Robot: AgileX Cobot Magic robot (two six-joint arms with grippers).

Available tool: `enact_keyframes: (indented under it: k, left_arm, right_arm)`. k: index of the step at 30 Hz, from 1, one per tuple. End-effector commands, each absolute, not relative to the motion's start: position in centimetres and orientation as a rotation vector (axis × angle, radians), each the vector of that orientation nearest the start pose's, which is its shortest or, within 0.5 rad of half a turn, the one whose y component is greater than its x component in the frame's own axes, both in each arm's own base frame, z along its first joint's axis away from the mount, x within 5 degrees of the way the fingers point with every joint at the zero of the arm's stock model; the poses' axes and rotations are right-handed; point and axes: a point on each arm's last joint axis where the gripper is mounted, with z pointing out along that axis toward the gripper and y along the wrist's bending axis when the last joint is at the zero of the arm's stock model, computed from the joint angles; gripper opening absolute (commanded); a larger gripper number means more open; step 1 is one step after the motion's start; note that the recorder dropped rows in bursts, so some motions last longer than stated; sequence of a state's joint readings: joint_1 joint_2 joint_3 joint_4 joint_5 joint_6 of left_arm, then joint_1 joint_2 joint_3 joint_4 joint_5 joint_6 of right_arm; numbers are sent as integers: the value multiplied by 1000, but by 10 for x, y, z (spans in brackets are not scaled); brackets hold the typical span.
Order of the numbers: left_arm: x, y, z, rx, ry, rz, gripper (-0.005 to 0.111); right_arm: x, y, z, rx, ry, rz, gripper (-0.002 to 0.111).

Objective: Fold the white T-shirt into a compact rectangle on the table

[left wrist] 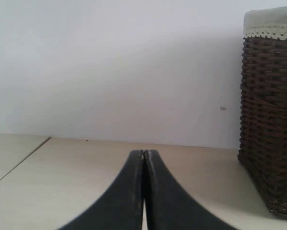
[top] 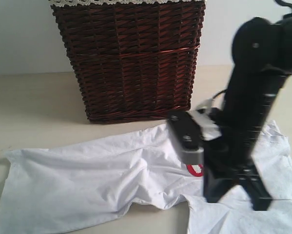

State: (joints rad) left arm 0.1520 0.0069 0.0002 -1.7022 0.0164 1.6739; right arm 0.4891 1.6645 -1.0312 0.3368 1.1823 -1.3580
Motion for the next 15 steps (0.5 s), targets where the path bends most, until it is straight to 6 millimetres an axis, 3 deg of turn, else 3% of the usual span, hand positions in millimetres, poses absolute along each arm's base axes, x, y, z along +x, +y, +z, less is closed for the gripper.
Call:
enact_keyframes:
  k: [1,3,4,9,15]
  left_arm:
    - [56,7,213,-122,1477,82,0]
    - [56,7,213,-122,1477,82,0]
    - [56,7,213,-122,1477,82,0]
    - [56,7,213,-122,1477,82,0]
    - [56,7,213,-122,1477,82,0]
  right_arm:
    - [195,97,185,-2493,1994,627,44]
    - [171,89,167,-2441,2038,632,62]
    - [166,88,163,-2412,2047,611,64]
    - [151,80,138,-2310,2134,498,64]
    - [144,76,129,-2252,2206,472,58]
